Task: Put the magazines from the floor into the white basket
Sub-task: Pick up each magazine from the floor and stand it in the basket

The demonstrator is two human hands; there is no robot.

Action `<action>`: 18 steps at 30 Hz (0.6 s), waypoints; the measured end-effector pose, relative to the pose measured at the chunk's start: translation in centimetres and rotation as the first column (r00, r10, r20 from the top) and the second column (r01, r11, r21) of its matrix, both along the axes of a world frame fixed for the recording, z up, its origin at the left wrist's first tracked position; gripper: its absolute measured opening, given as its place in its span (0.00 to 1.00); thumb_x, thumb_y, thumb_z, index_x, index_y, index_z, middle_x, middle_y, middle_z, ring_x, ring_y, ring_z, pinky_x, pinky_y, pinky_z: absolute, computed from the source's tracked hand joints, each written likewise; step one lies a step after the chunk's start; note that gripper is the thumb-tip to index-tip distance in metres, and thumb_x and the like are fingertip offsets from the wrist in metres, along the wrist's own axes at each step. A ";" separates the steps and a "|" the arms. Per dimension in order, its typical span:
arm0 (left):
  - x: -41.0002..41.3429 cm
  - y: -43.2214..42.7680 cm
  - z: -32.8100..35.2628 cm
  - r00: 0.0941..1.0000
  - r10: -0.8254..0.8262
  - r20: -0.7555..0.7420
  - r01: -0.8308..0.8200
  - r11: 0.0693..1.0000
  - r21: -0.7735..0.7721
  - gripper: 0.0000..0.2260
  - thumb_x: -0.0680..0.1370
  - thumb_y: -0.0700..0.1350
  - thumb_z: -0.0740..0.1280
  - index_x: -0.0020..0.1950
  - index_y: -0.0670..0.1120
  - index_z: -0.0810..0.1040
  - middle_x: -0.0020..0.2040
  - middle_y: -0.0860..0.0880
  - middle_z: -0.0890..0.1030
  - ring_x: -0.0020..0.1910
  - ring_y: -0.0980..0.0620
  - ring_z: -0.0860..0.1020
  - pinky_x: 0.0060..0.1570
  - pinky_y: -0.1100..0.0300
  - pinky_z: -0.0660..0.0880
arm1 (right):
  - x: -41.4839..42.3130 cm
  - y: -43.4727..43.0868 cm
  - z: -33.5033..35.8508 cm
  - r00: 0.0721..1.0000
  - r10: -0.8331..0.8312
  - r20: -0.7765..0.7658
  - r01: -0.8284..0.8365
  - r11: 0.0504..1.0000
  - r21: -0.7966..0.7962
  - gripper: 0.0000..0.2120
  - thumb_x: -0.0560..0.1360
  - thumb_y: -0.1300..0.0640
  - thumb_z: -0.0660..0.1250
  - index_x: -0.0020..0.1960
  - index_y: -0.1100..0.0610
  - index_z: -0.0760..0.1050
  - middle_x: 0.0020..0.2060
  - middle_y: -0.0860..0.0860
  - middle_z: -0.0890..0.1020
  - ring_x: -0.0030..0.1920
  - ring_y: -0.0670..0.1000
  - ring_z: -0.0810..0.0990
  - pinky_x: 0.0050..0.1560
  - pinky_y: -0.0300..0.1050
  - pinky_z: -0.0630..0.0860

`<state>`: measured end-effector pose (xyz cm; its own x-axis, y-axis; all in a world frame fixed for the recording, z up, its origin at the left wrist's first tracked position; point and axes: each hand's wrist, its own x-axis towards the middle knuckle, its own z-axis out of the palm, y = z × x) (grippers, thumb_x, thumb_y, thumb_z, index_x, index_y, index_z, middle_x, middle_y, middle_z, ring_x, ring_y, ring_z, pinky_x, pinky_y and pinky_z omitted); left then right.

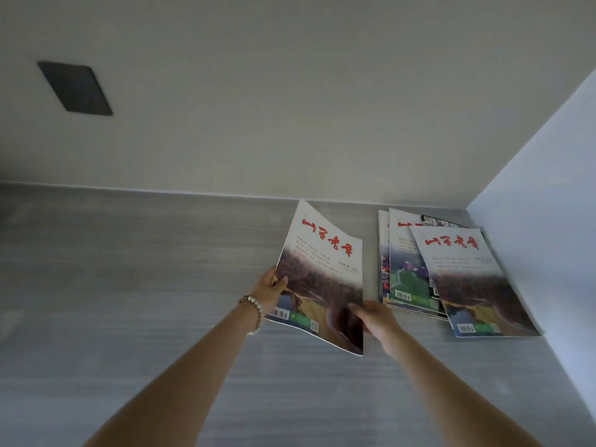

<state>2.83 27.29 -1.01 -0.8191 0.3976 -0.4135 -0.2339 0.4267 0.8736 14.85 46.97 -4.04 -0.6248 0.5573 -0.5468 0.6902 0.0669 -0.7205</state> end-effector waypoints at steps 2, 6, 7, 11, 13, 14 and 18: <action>-0.8 -1.9 1.1 1.000 -0.001 -0.014 0.002 0.999 0.041 0.13 0.79 0.38 0.58 0.62 0.35 0.69 0.35 0.45 0.67 0.37 0.50 0.68 0.38 0.69 0.69 | -1.1 -0.9 0.7 0.998 0.031 -0.052 -0.034 0.997 -0.069 0.09 0.74 0.54 0.69 0.45 0.60 0.78 0.38 0.58 0.78 0.38 0.54 0.77 0.43 0.47 0.74; -2.6 -7.2 4.2 0.998 0.070 0.010 -0.070 0.978 0.198 0.10 0.79 0.36 0.57 0.59 0.41 0.70 0.47 0.45 0.72 0.46 0.51 0.71 0.48 0.63 0.71 | -5.4 -4.4 3.1 0.964 -0.023 -0.265 -0.099 0.894 -0.436 0.10 0.77 0.58 0.65 0.57 0.59 0.76 0.51 0.56 0.82 0.48 0.50 0.83 0.45 0.42 0.79; -2.9 -8.8 4.9 0.996 0.092 0.015 -0.093 0.968 0.234 0.08 0.79 0.35 0.56 0.56 0.43 0.70 0.47 0.47 0.73 0.45 0.52 0.72 0.47 0.66 0.72 | -6.8 -5.6 3.9 0.954 -0.051 -0.297 -0.110 0.858 -0.502 0.12 0.77 0.60 0.64 0.60 0.60 0.74 0.54 0.57 0.81 0.52 0.52 0.82 0.50 0.45 0.79; -4.2 -16.4 7.3 0.981 0.194 0.032 -0.194 0.937 0.292 0.08 0.79 0.38 0.56 0.56 0.46 0.70 0.51 0.48 0.74 0.50 0.52 0.73 0.48 0.66 0.73 | -12.1 -11.6 7.6 0.928 -0.006 -0.372 -0.205 0.826 -0.525 0.16 0.76 0.63 0.64 0.63 0.59 0.71 0.60 0.58 0.79 0.61 0.59 0.77 0.65 0.57 0.71; -4.7 -20.8 8.3 0.962 0.268 0.061 -0.273 0.911 0.309 0.12 0.79 0.39 0.58 0.62 0.44 0.70 0.54 0.49 0.76 0.49 0.53 0.76 0.45 0.68 0.75 | -14.3 -15.4 9.6 0.906 0.069 -0.417 -0.282 0.835 -0.473 0.12 0.76 0.64 0.64 0.58 0.55 0.74 0.58 0.57 0.80 0.60 0.58 0.78 0.63 0.59 0.73; -5.0 -23.2 8.8 0.948 0.310 0.079 -0.318 0.890 0.326 0.13 0.78 0.39 0.59 0.63 0.43 0.71 0.55 0.48 0.77 0.49 0.53 0.77 0.44 0.67 0.76 | -15.2 -17.4 10.7 0.889 0.105 -0.445 -0.323 0.833 -0.450 0.12 0.76 0.64 0.65 0.57 0.54 0.74 0.58 0.57 0.80 0.60 0.58 0.78 0.63 0.60 0.73; -6.0 -32.4 11.4 0.888 0.434 0.150 -0.456 0.795 0.400 0.14 0.76 0.38 0.62 0.61 0.38 0.72 0.56 0.38 0.79 0.53 0.42 0.78 0.49 0.55 0.78 | -18.7 -25.7 14.5 0.810 0.242 -0.534 -0.470 0.814 -0.343 0.17 0.74 0.63 0.67 0.62 0.53 0.74 0.58 0.55 0.81 0.58 0.56 0.79 0.62 0.58 0.74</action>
